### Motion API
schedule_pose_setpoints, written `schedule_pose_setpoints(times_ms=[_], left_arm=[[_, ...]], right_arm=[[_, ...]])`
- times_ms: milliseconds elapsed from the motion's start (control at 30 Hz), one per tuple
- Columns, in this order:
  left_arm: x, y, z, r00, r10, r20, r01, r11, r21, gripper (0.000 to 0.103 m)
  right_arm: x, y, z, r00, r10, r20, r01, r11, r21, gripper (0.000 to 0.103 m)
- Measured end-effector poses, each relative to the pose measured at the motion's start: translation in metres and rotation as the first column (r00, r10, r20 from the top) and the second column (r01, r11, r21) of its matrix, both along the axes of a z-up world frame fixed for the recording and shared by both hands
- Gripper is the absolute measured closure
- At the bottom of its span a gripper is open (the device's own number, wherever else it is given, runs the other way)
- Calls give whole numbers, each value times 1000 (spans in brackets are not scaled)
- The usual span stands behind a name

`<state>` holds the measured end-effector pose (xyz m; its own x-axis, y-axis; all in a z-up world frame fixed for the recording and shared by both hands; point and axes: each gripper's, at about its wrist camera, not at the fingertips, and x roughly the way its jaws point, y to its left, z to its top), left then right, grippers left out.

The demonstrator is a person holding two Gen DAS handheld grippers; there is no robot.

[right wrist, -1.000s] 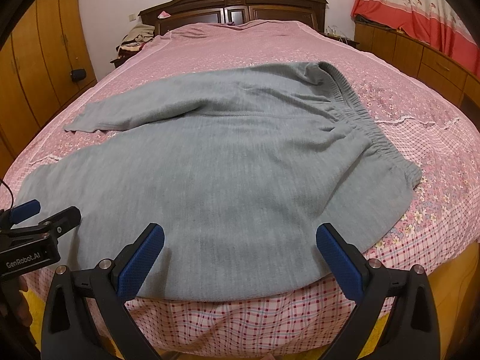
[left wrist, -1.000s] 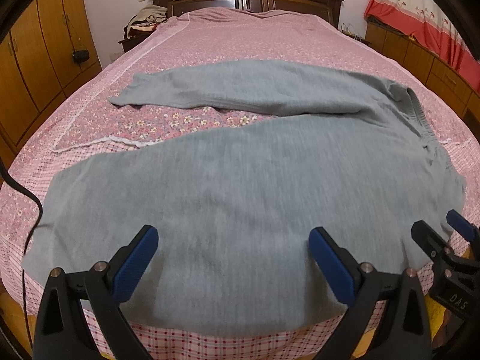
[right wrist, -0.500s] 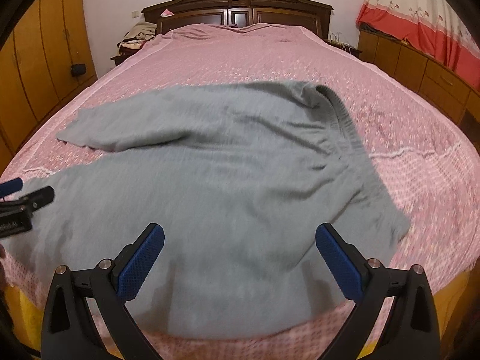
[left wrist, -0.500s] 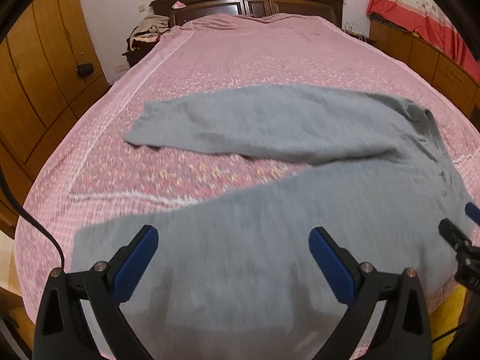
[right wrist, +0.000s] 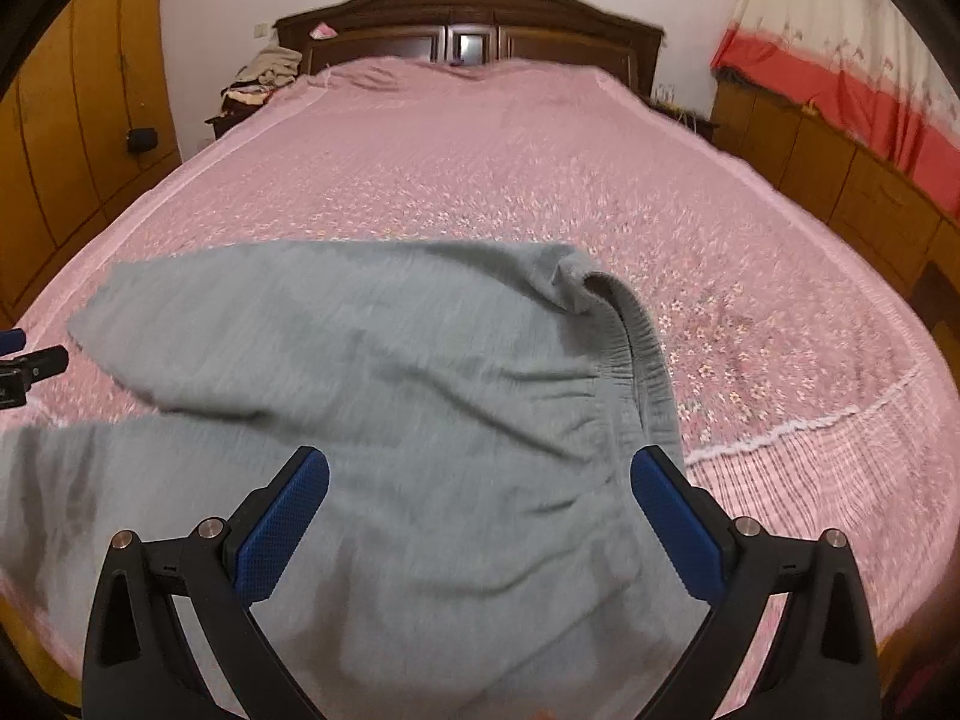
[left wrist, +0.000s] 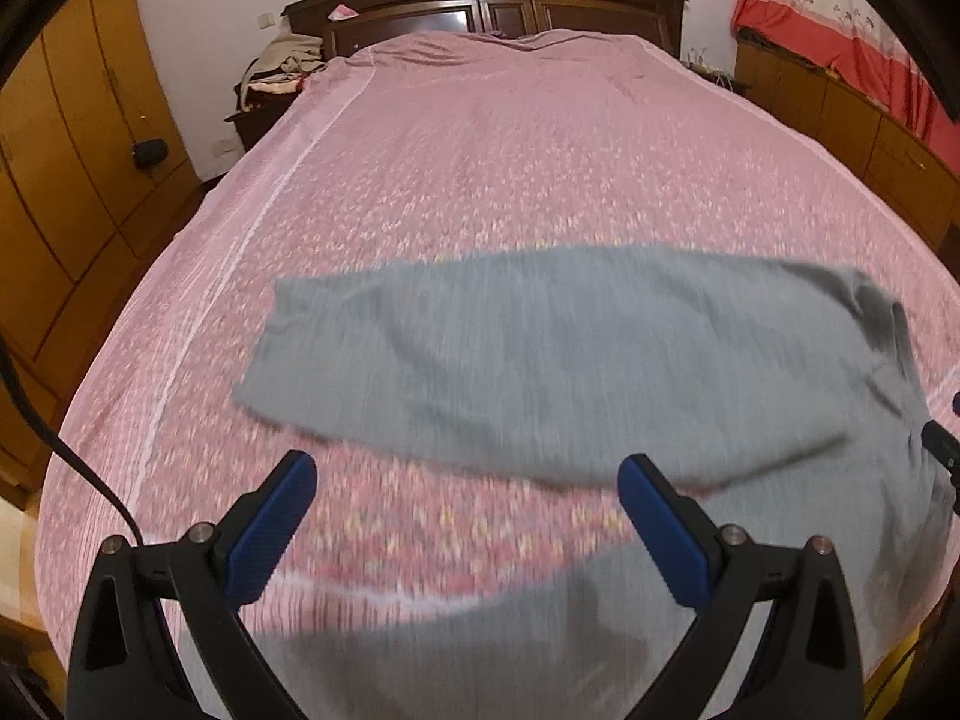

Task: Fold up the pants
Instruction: 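Lower both grippers onto the pants and close on the fabric edges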

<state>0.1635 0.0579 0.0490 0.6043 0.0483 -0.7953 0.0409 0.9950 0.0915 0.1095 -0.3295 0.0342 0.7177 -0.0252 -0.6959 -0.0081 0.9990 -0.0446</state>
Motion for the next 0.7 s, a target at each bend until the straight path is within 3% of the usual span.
schedule_pose_setpoints(times_ms=[333,567,700], left_arm=[[75,13,-3,999,-48,-22,47,998,-36,1],[120,16,-26,994,-97,-56,97,995,11,1],[152,27,-46,990,-65,-124,66,998,-1,1]], right_arm=[[50,-31,3,998,-52,-38,52,999,-16,0],[85,-35,4,997,-58,-42,55,996,-67,0],[106,-35,3,998,-53,-40,49,995,-86,0]])
